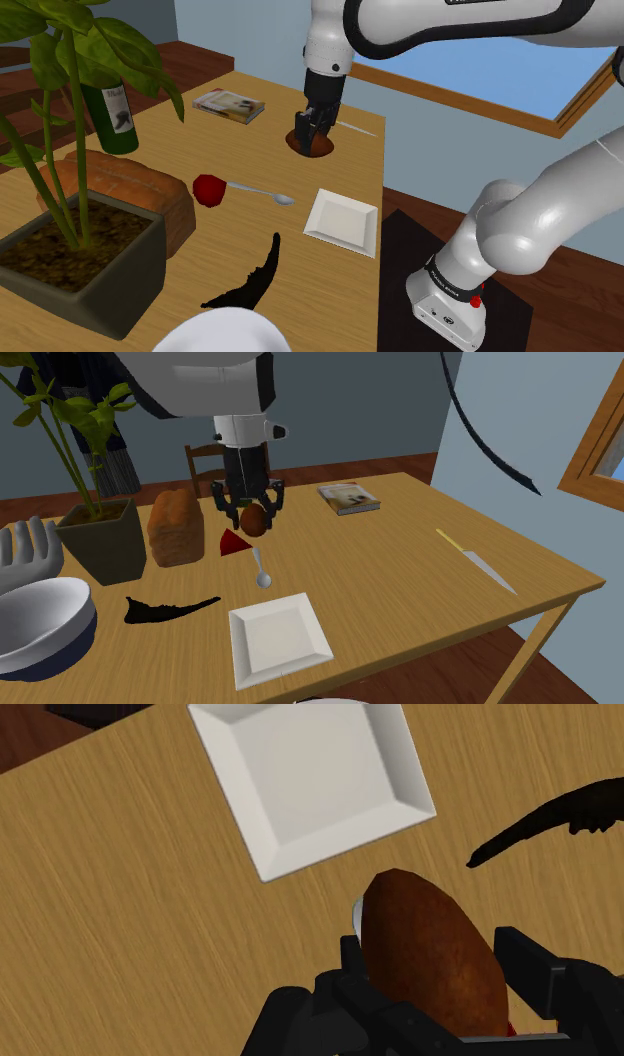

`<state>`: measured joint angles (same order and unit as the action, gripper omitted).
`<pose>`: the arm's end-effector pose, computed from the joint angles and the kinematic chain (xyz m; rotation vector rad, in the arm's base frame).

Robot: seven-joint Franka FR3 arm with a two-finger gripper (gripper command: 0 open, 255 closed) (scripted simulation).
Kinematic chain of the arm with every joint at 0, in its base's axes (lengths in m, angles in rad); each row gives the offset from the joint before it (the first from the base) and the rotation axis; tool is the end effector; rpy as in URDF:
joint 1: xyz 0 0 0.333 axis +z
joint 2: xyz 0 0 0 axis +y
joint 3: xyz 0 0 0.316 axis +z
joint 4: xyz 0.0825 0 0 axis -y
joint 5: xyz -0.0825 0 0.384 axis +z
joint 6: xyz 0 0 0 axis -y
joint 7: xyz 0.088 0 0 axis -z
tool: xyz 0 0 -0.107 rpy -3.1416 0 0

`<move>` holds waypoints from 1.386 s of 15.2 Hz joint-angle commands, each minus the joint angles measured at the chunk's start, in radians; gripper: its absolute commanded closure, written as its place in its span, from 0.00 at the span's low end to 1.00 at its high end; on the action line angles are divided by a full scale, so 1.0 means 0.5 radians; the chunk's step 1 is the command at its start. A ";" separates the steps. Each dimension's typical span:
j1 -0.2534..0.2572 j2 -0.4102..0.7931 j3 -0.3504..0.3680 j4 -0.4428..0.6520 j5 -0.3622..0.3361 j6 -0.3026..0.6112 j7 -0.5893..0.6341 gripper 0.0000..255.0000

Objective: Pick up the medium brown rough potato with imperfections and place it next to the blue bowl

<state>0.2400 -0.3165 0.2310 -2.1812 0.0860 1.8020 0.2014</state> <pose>0.3981 0.2194 0.5102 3.1069 0.3641 -0.1090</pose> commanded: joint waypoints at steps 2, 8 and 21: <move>0.062 -0.090 0.079 -0.070 0.056 -0.012 0.117 1.00; 0.194 -0.240 0.253 -0.172 0.185 -0.033 0.362 1.00; 0.446 -0.300 0.709 -0.119 0.435 -0.049 0.969 1.00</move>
<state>0.4531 -0.4690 0.5633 -2.2517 0.2939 1.7811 0.6547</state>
